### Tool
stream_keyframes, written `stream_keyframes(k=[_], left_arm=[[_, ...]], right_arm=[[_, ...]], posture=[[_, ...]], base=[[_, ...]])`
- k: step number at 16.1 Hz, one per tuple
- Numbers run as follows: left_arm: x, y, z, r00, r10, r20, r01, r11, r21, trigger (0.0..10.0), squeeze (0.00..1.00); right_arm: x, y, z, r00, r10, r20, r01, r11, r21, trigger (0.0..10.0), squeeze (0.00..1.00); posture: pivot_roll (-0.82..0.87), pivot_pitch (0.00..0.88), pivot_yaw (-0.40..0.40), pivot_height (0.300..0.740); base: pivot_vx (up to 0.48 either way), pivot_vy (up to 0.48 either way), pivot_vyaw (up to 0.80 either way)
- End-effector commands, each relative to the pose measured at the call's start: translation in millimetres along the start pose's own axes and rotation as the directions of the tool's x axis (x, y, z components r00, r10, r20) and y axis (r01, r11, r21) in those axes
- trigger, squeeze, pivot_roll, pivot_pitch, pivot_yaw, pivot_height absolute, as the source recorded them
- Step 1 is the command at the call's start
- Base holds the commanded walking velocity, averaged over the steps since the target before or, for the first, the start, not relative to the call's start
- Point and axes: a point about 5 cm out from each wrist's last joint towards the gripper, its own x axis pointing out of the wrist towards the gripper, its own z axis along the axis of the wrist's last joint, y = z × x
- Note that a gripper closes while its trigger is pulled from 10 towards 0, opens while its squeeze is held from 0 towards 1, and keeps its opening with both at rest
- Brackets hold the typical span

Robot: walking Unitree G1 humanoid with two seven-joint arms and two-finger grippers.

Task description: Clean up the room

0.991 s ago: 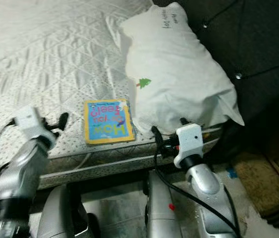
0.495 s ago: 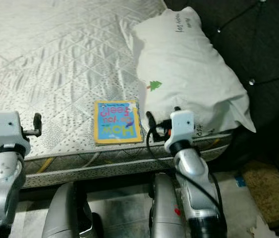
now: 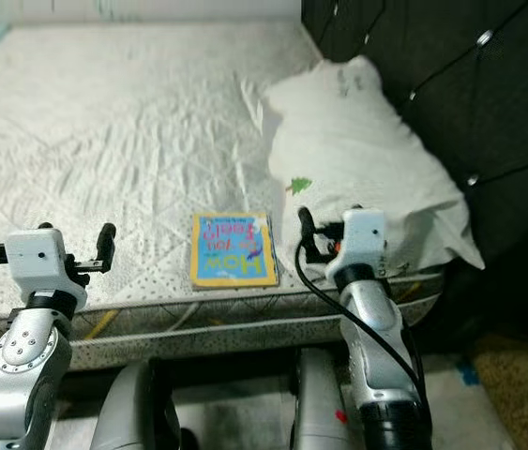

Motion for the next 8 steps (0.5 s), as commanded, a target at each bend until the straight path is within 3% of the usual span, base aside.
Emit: stream_keyframes(k=[1, 3, 8], left_arm=[[-2.7, 6.2, -3.3, 0.999, 0.033, -0.008, -0.034, 0.999, -0.026, 10.0, 0.0], [-3.3, 7.0, -0.3, 0.999, 0.035, 0.005, -0.035, 0.999, -0.029, 10.0, 0.0], [-4.9, 3.4, -1.1, 1.0, 0.007, 0.012, -0.007, 0.999, -0.046, 10.0, 0.0]], right_arm=[[-1.7, -3.2, -1.5, 1.0, 0.001, -0.007, -0.001, 0.999, 0.04, 10.0, 0.0], [0.7, 0.0, 6.4, 0.999, 0.033, 0.027, -0.035, 0.997, 0.065, 10.0, 0.0], [-0.3, 8.4, 12.9, 0.996, 0.067, 0.053, -0.071, 0.994, 0.084, 10.0, 0.0]], posture=[[-0.13, 0.015, 0.03, 0.548], [-0.13, 0.023, 0.033, 0.548], [-0.13, 0.024, 0.027, 0.601]], base=[[0.0, 0.0, 0.0], [0.0, 0.0, 0.0], [0.0, 0.0, 0.0]])
